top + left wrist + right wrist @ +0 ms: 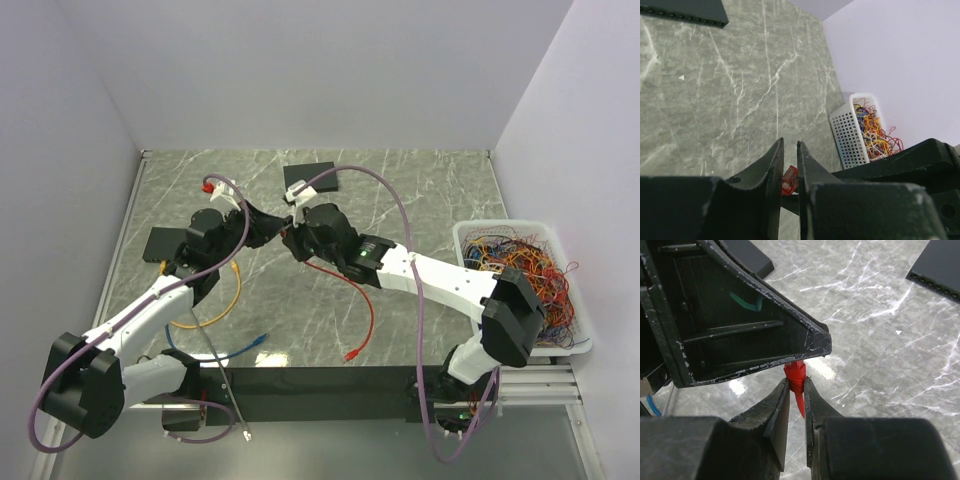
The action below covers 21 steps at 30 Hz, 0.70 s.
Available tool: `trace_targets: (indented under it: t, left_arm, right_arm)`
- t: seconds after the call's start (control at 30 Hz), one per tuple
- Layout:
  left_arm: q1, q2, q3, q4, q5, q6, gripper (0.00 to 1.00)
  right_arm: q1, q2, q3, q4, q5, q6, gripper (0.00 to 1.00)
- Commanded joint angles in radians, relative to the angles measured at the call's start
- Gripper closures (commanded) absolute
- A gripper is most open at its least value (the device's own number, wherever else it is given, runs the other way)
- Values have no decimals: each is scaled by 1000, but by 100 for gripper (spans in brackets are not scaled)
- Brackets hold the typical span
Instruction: Insert the plug into the switch port
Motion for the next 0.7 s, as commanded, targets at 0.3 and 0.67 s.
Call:
trace_targets:
  t: [0.3, 0.67]
  left_arm:
    - [-7, -116, 114, -286, -189, 128, 64]
    - [-7, -190, 109, -355, -270, 94, 47]
  right_arm:
    - [2, -211, -138, 28, 44, 21, 100]
    - [-116, -354, -276, -24, 25, 132, 100]
